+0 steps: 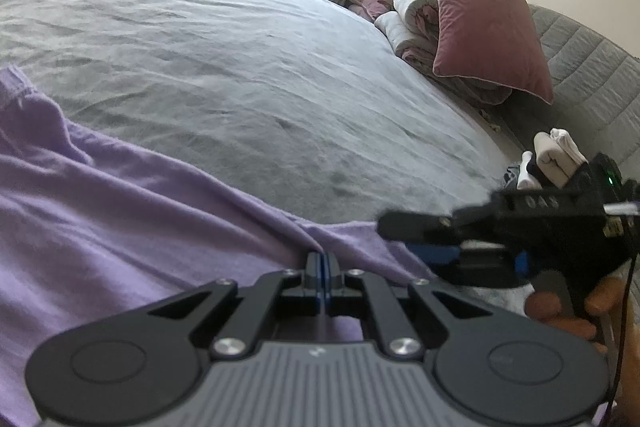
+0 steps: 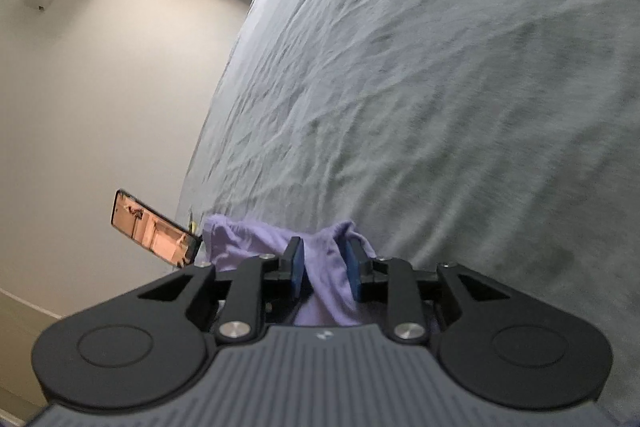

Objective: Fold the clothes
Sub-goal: 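Lift and fold the waistband end with both grippers toward the garment's other end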

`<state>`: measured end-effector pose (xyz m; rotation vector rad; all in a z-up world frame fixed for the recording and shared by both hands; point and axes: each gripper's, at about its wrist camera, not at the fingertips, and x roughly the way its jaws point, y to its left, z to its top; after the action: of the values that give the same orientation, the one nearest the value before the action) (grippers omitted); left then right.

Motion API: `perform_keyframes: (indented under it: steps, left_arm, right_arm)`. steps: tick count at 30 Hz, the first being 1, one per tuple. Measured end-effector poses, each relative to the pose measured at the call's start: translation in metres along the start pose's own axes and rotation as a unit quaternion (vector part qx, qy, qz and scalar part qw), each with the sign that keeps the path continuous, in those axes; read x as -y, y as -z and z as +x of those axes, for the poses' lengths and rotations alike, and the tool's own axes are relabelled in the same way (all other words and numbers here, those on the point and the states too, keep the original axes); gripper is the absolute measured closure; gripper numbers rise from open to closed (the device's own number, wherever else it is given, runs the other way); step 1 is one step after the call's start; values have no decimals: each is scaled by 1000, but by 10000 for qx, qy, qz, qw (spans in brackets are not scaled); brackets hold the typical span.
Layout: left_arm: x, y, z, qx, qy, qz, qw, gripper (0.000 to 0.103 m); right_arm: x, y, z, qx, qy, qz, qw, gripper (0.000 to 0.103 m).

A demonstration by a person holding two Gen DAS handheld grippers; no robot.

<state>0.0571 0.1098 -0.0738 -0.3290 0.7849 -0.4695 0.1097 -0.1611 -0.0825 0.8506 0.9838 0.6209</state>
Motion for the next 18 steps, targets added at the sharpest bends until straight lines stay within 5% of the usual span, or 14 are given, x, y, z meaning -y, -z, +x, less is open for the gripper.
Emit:
perform_keyframes:
  steps: [3,9,11,18]
  left_arm:
    - [-5,-6,-3,-233,214,51,9995,98]
    - [-19,-8,-7,-564,537,-156,9968,98]
    - [-18,-8,-8,-598,543,-118,9967,98]
    - [-20,-19,-23,-272,366,-99,9989,89]
  right_arm:
    - [-10,2,4,276,256,-225,9990,92]
    - [-36,9,0,1218,1134,-1128,9796,96]
    - [-38,10,10,1257,1470,-1386,9713,97]
    - [-33,4,-2,1130,1445,-1448,9723,88]
